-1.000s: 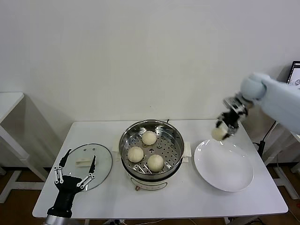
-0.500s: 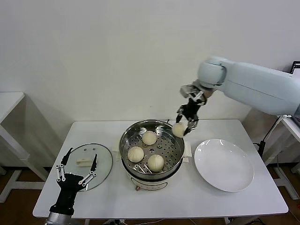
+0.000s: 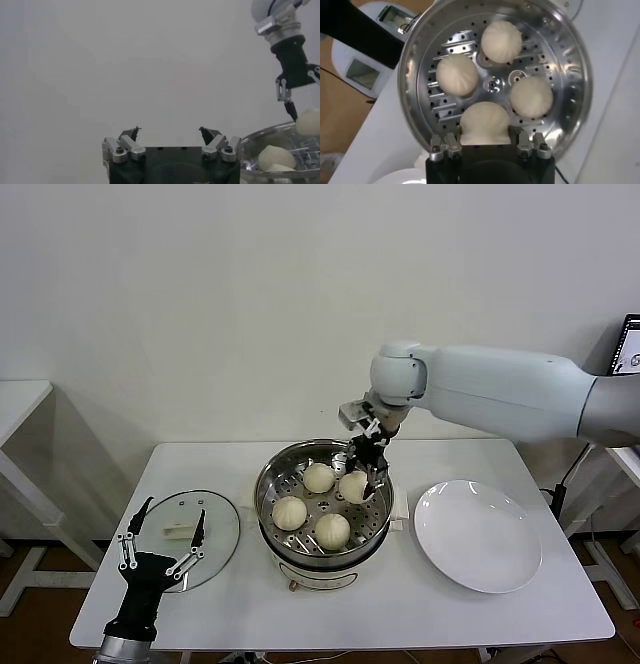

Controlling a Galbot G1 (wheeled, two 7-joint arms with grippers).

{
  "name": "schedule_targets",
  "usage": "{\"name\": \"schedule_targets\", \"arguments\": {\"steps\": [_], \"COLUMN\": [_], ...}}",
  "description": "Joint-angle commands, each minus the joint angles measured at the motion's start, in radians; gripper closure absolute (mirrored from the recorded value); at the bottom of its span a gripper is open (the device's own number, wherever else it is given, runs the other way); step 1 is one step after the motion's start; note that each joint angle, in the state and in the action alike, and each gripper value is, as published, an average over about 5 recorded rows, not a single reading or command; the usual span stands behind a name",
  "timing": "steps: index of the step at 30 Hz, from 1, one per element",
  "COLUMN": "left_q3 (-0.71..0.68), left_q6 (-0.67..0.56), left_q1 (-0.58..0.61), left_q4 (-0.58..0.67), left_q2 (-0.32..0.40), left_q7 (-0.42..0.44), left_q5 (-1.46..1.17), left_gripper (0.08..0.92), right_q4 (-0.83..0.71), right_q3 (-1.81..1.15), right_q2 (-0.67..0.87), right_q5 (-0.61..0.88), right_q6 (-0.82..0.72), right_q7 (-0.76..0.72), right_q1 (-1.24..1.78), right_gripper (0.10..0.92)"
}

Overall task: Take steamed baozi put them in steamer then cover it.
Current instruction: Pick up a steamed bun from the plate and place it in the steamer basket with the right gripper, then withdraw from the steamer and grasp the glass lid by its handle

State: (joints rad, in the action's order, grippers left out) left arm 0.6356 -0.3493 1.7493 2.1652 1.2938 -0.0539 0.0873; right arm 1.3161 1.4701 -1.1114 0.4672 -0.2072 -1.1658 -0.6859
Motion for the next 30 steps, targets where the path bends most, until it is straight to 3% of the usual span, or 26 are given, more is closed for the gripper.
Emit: {"name": "schedule_targets", "arguments": {"steps": [1,9,17,22,25,30], "left_q3": [0.006,0.013,0.021,0.024,0.023,0.009], "left_q6": [-0.003,-0.006,0.001,0.001,-0.004,0.014], "left_q1": [0.004,0.009,0.006,-0.001,-0.026,-0.085], "left_q4": [0.004,0.007,0.014,0.008,-0.014,-0.058], "left_q2": [0.001,0.0,-0.001,-0.002,-0.006,-0.026], "left_q7": [-0.002,-0.004,-0.005,-0.007,-0.015,-0.068], "left_q5": [-0.003,-0.006,-0.009,0.016,0.072,0.222], "left_gripper": [0.177,0.177,0.177,0.177,0.177,0.177], "right_q4": [-0.019,-0.036,0.0,0.071,0.124,0.214], "right_q3": [0.021,0.021,-0.014,-0.117,-0.205,-0.316], "right_q2": [-0.032,-0.02,0.002,0.073,0.148,0.264], "right_q5": [-0.042,-0.06,-0.044,-0.015,0.062,0.149], "right_q6": [-0.014,-0.008,-0.006,0.006,0.058,0.217], "right_q7": [0.032,0.039,0.052,0.072,0.218,0.909], "right_q1": [0.032,0.038,0.035,0.033,0.054,0.195], "right_gripper": [0.37,0.364,0.22,0.203,0.203,0.203]}}
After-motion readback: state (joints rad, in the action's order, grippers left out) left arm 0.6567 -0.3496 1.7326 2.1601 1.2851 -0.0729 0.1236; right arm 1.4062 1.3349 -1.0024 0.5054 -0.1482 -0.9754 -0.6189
